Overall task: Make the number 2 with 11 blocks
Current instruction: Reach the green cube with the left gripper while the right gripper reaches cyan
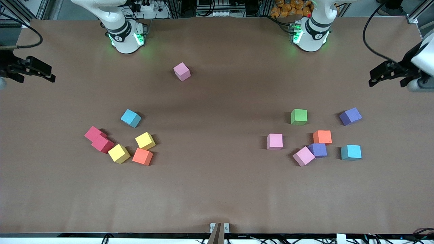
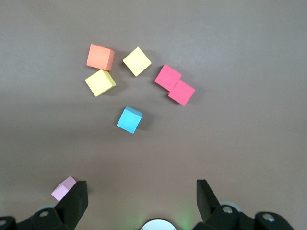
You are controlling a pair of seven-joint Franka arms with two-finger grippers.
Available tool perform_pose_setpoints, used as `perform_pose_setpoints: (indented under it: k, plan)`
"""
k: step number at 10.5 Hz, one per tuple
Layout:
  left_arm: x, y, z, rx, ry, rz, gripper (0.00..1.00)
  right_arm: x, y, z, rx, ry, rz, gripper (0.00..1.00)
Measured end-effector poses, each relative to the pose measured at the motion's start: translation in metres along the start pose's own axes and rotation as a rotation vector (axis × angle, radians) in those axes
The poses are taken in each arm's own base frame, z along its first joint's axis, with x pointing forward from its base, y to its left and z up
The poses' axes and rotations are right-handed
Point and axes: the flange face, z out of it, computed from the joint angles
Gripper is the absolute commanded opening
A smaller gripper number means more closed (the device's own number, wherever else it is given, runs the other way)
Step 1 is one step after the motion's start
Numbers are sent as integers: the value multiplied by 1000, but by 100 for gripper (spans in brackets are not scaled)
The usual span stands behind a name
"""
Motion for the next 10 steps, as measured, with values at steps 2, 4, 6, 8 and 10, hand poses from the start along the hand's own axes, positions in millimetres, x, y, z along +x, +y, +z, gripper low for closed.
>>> perform_pose_setpoints:
  k: [2, 4, 6, 8, 10]
  plan:
    - [11, 1, 22, -1, -40, 3, 100, 22, -11, 33, -1, -41, -20, 100]
    - [20, 4, 58, -3, -96, 6, 100, 44, -21, 75, -2, -96, -37, 100]
    - [24, 10, 124, -4, -121, 16, 100, 55, -34, 120, -4, -146, -80, 100]
    - [20, 28, 182, -5, -110, 38, 100, 56, -43, 159, -1, -173, -174, 100]
    - [23, 42, 216, -6, -110, 41, 100, 54, -50, 192, 5, -197, -273, 100]
